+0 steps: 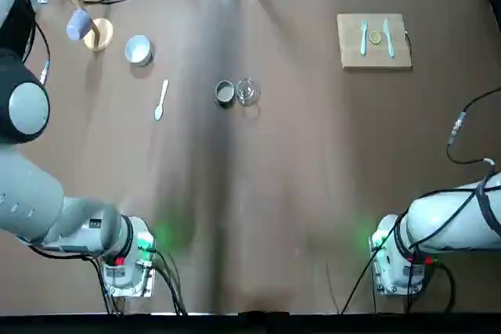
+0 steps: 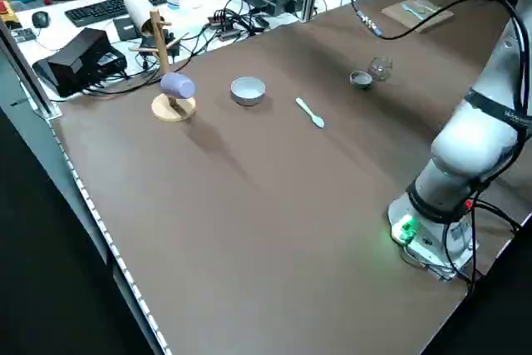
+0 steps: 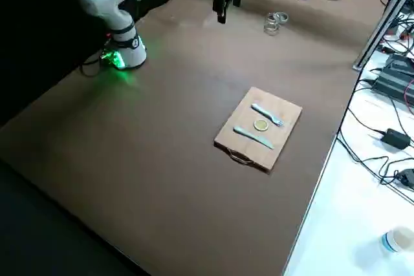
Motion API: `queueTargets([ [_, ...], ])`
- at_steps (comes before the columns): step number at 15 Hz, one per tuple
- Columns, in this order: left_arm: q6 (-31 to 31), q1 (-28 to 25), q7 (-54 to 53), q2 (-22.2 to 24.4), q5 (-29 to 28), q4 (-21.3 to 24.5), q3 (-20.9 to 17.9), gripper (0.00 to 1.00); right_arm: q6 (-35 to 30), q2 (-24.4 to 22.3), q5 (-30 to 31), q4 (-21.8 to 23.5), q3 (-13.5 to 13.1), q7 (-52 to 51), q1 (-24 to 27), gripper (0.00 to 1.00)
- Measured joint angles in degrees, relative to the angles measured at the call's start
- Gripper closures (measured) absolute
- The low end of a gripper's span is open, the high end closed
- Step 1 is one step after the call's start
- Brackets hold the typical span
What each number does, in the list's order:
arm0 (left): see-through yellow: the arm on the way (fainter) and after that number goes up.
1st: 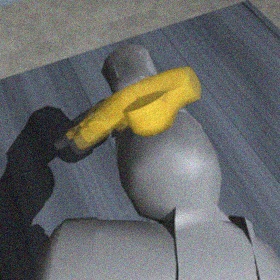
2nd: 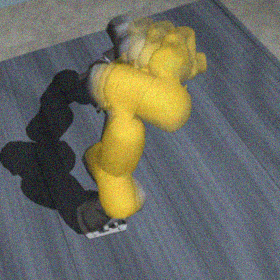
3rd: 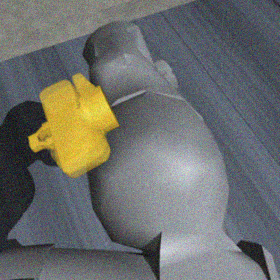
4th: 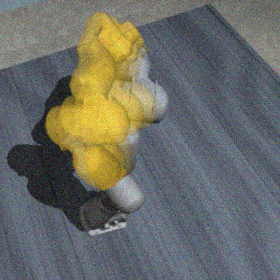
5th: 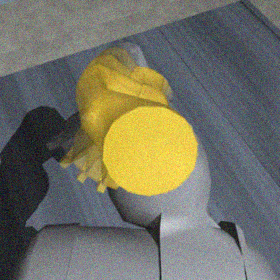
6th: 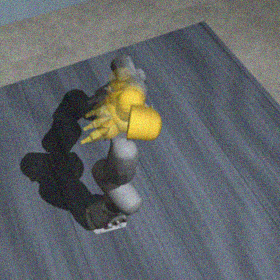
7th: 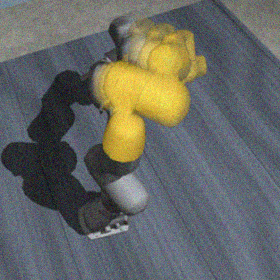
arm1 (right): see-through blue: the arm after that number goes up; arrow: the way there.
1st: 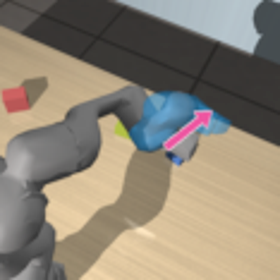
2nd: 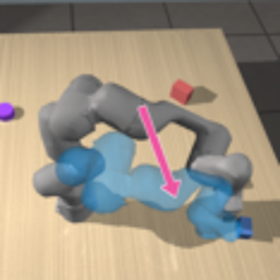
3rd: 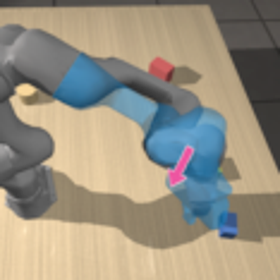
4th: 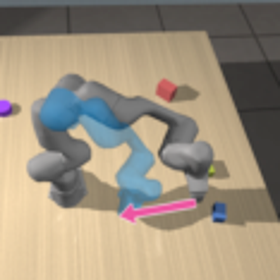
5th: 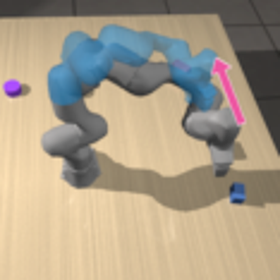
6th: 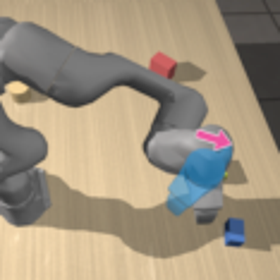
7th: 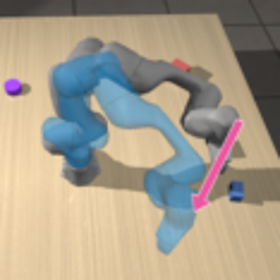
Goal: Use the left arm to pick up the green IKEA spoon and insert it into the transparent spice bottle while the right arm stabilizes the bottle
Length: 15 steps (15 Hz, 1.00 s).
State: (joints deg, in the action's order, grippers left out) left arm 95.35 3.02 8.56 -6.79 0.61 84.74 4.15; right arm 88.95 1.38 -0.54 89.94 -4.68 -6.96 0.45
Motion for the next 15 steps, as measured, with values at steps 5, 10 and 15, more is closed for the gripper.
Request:
queueTargets([
  [5,0.0,0.0,0.03,0.0,-0.01,0.17,0.01,0.0,0.0,0.0,-0.01,0.0,0.23,-0.04,-0.11,0.0],
  [10,0.02,0.0,-2.99,-2.55,-0.3,2.35,0.0,0.0,0.06,0.0,-0.02,-0.01,0.4,-0.12,-0.2,0.0],
  [15,7.02,-0.35,-6.7,-9.0,-0.33,8.61,-0.16,0.0,0.18,1.29,-0.2,0.15,0.63,-0.3,-2.45,0.0],
])
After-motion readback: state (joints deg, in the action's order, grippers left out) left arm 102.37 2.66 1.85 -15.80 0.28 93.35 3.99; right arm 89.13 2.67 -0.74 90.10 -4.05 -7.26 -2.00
